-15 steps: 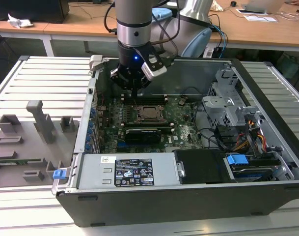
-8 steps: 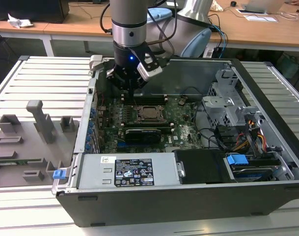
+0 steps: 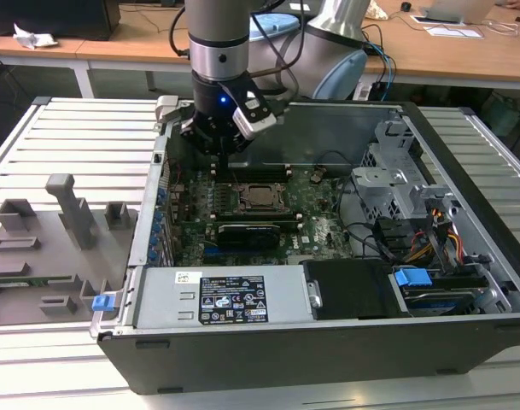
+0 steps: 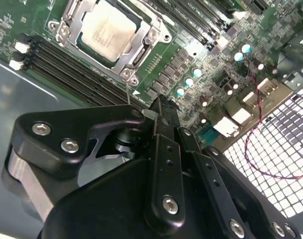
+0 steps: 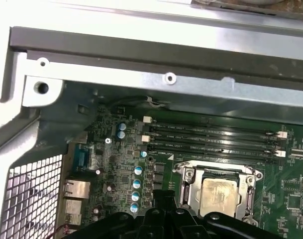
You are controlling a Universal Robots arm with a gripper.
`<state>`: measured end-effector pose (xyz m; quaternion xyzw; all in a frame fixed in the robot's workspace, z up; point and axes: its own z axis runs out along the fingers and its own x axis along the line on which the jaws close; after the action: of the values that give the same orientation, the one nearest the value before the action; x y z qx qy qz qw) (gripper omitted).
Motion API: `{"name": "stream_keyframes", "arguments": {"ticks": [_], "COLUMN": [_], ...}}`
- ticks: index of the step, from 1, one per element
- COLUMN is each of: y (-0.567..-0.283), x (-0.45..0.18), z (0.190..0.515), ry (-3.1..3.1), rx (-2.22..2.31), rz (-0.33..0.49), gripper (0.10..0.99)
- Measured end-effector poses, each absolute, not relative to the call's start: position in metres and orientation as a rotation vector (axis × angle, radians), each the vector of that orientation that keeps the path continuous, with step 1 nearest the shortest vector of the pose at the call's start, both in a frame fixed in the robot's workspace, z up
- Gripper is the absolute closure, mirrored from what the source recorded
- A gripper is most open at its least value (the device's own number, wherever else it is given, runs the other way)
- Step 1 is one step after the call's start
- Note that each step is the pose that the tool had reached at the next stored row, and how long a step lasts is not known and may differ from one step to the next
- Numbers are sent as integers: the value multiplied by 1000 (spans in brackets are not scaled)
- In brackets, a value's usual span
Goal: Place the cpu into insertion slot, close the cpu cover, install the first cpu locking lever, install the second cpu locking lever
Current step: 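Install the first cpu locking lever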
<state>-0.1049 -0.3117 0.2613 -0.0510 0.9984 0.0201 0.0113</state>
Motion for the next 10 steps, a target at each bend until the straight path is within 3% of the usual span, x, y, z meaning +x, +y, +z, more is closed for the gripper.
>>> {"name": "stream_keyframes", "arguments": {"ticks": [10], "y": [-303], "x": [-109], "z": [259], "ry": [3114], "rx": [-157], "rz": [63], "gripper": [980]}}
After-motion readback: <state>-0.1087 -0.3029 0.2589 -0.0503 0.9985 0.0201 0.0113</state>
